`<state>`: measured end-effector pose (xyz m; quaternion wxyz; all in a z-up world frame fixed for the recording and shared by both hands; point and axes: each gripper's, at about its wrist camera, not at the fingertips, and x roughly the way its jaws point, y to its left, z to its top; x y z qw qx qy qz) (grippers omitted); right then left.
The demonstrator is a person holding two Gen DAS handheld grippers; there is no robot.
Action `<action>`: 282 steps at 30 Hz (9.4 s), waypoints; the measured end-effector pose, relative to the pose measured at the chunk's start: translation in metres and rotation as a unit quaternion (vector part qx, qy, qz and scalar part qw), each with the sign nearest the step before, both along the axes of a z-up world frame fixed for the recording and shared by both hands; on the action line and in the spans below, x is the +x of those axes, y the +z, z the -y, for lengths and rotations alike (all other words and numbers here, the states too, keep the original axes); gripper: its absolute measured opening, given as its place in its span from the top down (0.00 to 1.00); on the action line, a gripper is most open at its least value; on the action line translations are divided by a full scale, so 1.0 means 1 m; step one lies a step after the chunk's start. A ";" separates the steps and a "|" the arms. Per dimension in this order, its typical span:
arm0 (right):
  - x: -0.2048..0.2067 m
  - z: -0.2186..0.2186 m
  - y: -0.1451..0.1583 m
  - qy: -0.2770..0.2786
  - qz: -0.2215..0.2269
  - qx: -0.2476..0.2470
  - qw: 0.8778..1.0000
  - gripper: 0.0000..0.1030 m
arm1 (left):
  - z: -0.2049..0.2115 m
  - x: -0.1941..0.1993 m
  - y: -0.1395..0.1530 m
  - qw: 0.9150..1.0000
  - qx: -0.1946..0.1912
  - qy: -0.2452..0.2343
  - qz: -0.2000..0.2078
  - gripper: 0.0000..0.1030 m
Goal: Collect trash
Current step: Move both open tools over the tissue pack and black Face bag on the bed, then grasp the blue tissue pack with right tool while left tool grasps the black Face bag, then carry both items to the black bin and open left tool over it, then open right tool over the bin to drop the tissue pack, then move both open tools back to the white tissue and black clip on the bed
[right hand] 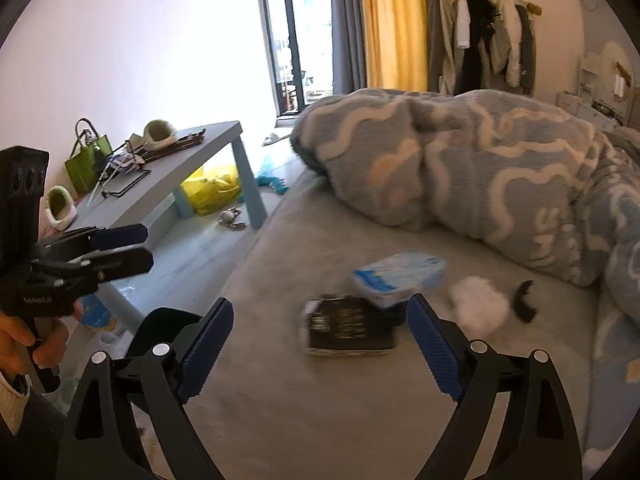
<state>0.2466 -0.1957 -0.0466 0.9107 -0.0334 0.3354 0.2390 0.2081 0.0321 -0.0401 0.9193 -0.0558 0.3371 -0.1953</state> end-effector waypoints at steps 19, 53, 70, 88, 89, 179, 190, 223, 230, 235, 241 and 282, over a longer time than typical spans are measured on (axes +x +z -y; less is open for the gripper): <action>0.051 0.065 -0.022 0.025 -0.010 -0.032 0.999 0.06 | 0.080 0.041 -0.044 0.989 0.042 -0.140 -0.028 0.13; 0.109 0.045 -0.046 0.100 -0.045 -0.021 0.994 0.05 | 0.122 0.084 -0.081 0.975 0.001 -0.212 -0.068 0.31; 0.124 0.011 -0.057 0.097 -0.058 -0.071 0.991 0.05 | 0.109 0.078 -0.080 0.972 -0.006 -0.221 -0.078 0.42; 0.139 -0.022 -0.076 0.055 -0.089 -0.123 0.987 0.25 | 0.089 0.061 -0.065 0.971 -0.009 -0.230 -0.070 0.42; 0.139 -0.024 -0.074 0.052 -0.088 -0.119 0.988 0.25 | 0.088 0.061 -0.063 0.971 -0.011 -0.229 -0.068 0.42; -0.011 -0.309 -0.081 0.130 -0.145 -0.033 0.980 0.26 | -0.233 -0.088 -0.101 0.962 0.016 0.119 -0.243 0.31; -0.008 -0.325 -0.127 0.127 -0.194 -0.075 0.970 0.26 | -0.253 -0.096 -0.069 0.974 0.001 0.140 -0.181 0.37; -0.039 -0.264 -0.078 0.162 -0.132 -0.060 0.976 0.14 | -0.173 -0.082 0.041 0.985 0.022 0.168 0.022 0.48; -0.034 -0.222 -0.048 0.144 -0.090 -0.040 0.985 0.14 | -0.149 -0.073 0.050 0.985 0.016 0.166 0.033 0.41; -0.031 -0.186 -0.037 0.125 -0.066 -0.035 0.989 0.14 | -0.124 -0.066 0.047 0.986 0.028 0.157 0.040 0.36; -0.026 -0.140 -0.027 0.091 -0.050 -0.027 0.994 0.14 | -0.094 -0.056 0.042 0.989 0.022 0.142 0.036 0.27; 0.048 0.117 -0.024 -0.105 -0.027 -0.014 0.994 0.26 | 0.109 0.042 -0.007 0.999 -0.027 0.026 -0.007 0.20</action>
